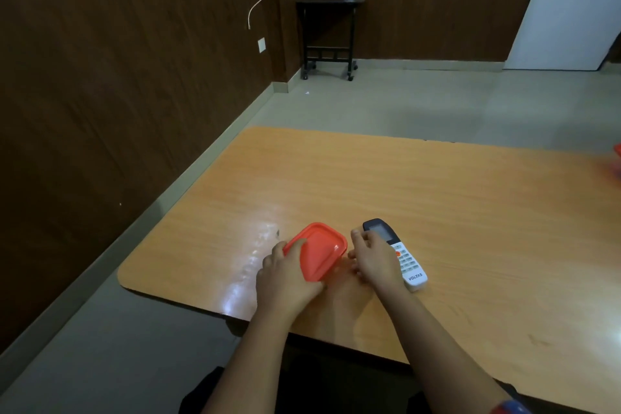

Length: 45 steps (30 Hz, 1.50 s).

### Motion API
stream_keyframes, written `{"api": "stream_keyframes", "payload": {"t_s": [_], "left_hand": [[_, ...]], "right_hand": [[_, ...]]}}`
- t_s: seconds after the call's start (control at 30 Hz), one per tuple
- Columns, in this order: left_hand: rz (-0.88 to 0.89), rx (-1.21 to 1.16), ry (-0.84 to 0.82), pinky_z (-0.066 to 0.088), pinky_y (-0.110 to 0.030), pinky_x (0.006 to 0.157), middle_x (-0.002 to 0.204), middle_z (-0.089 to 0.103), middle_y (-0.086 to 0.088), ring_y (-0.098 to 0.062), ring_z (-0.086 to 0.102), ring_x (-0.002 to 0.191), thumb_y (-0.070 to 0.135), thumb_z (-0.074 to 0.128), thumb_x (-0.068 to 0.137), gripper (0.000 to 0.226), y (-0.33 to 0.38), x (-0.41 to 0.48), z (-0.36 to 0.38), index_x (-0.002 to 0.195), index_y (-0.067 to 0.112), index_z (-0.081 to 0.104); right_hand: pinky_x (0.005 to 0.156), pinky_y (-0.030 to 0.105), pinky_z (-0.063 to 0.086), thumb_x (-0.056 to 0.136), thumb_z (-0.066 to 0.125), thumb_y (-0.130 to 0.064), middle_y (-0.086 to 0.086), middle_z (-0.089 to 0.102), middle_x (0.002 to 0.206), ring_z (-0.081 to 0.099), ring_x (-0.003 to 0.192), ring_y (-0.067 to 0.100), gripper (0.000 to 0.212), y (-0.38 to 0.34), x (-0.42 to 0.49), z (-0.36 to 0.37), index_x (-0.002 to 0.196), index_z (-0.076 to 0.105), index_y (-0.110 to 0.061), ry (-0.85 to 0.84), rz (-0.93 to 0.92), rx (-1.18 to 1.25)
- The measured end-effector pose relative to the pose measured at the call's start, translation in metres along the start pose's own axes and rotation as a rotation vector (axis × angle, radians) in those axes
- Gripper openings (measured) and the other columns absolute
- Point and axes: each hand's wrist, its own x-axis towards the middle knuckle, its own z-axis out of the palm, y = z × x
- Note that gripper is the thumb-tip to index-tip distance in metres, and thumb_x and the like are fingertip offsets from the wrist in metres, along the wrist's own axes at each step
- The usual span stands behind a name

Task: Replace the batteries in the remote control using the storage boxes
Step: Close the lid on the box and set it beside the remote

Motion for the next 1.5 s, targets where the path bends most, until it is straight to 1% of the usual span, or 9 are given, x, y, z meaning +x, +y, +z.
{"api": "stream_keyframes", "payload": {"t_s": [0.07,0.17,0.3,0.4,0.7,1.03,1.2,1.37,1.5], "left_hand": [[-0.032,-0.052,0.063,0.043,-0.036,0.096,0.139,0.038,-0.003,-0.027,0.041,0.124,0.048,0.071,0.064,0.086,-0.001,0.003,-0.005,0.14,0.035,0.034],[-0.11,-0.224,0.177,0.043,-0.035,0.091,0.132,0.043,-0.005,-0.028,0.044,0.12,0.051,0.079,0.062,0.087,-0.018,0.012,-0.024,0.137,0.03,0.041],[-0.282,-0.333,0.314,0.049,-0.041,0.092,0.13,0.044,-0.009,-0.032,0.051,0.113,0.058,0.078,0.06,0.089,-0.071,0.028,-0.057,0.136,0.03,0.042],[-0.363,-0.248,0.406,0.047,-0.045,0.092,0.136,0.042,-0.012,-0.035,0.048,0.117,0.056,0.079,0.061,0.09,-0.117,0.029,-0.074,0.137,0.027,0.042],[-0.341,-0.122,0.333,0.046,-0.05,0.094,0.14,0.04,-0.011,-0.035,0.045,0.122,0.051,0.079,0.064,0.09,-0.174,0.038,-0.095,0.14,0.026,0.039],[-0.34,-0.148,0.304,0.047,-0.055,0.093,0.136,0.044,-0.009,-0.034,0.048,0.119,0.064,0.075,0.059,0.091,-0.184,0.041,-0.087,0.136,0.03,0.042],[-0.307,-0.072,0.337,0.044,-0.054,0.097,0.146,0.035,-0.007,-0.034,0.036,0.13,0.072,0.07,0.057,0.097,-0.174,0.033,-0.091,0.139,0.029,0.04],[-0.107,-0.092,0.493,0.037,-0.049,0.103,0.142,0.043,-0.004,-0.029,0.039,0.129,0.053,0.067,0.077,0.064,-0.115,0.02,-0.086,0.131,0.023,0.049],[0.084,-0.252,0.453,0.036,-0.041,0.105,0.137,0.048,0.003,-0.02,0.041,0.129,0.036,0.065,0.084,0.041,-0.037,0.002,-0.057,0.123,0.027,0.055]], "right_hand": [[0.079,0.031,0.044,0.095,0.047,-0.039,0.002,0.069,0.106,0.064,0.101,0.021,0.03,0.004,-0.004,0.003,0.113,0.059,-0.018,0.019,-0.133,-0.172],[0.094,0.037,0.044,0.092,0.048,-0.038,0.005,0.055,0.13,0.051,0.119,0.022,0.041,0.01,-0.01,0.011,0.13,0.05,-0.022,-0.061,-0.34,-0.461],[0.117,0.045,0.017,0.092,0.042,-0.05,0.003,0.009,0.159,0.007,0.147,0.027,0.064,0.014,-0.02,0.018,0.149,0.018,-0.031,-0.363,-0.355,-0.77],[0.118,0.045,0.007,0.092,0.042,-0.054,0.003,-0.003,0.161,-0.005,0.149,0.028,0.071,0.012,-0.021,0.013,0.151,0.01,-0.031,-0.427,-0.345,-0.783],[0.118,0.046,0.009,0.09,0.045,-0.056,0.002,0.001,0.161,-0.003,0.148,0.028,0.072,0.012,-0.02,0.014,0.15,0.012,-0.033,-0.41,-0.35,-0.769],[0.118,0.046,0.012,0.09,0.045,-0.058,0.0,0.001,0.161,-0.002,0.148,0.026,0.072,0.013,-0.022,0.013,0.15,0.012,-0.035,-0.414,-0.337,-0.764],[0.118,0.045,0.01,0.091,0.045,-0.055,0.001,0.0,0.162,-0.002,0.149,0.026,0.071,0.01,-0.025,0.009,0.151,0.013,-0.033,-0.43,-0.353,-0.798],[0.115,0.042,0.024,0.091,0.05,-0.051,-0.001,0.009,0.16,0.015,0.146,0.022,0.063,0.005,-0.029,-0.012,0.147,0.027,-0.033,-0.528,-0.351,-0.76],[0.112,0.037,0.032,0.091,0.052,-0.048,-0.002,0.035,0.151,0.034,0.137,0.019,0.053,0.007,-0.033,-0.038,0.139,0.043,-0.029,-0.378,-0.37,-0.685]]}}
